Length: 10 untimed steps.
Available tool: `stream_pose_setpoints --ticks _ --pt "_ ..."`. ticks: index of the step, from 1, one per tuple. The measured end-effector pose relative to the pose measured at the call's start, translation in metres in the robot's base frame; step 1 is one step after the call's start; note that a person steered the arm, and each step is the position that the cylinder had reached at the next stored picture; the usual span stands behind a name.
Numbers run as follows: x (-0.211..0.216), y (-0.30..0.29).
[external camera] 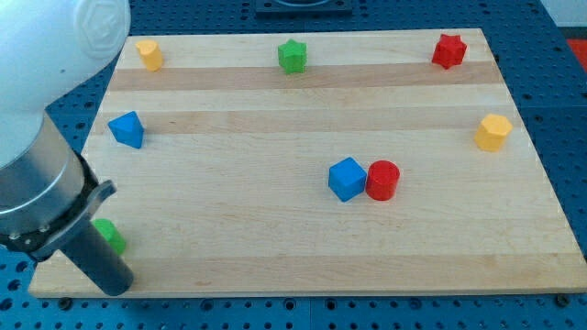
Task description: Push the green circle towards right side
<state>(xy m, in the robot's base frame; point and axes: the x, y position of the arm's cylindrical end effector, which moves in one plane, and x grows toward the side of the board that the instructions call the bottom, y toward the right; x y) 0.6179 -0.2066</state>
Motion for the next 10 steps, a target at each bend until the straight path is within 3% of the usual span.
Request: stream_pose_setpoints --ticks 3,10 --pt "0.000 -0.047" --pt "-0.048 -0.047"
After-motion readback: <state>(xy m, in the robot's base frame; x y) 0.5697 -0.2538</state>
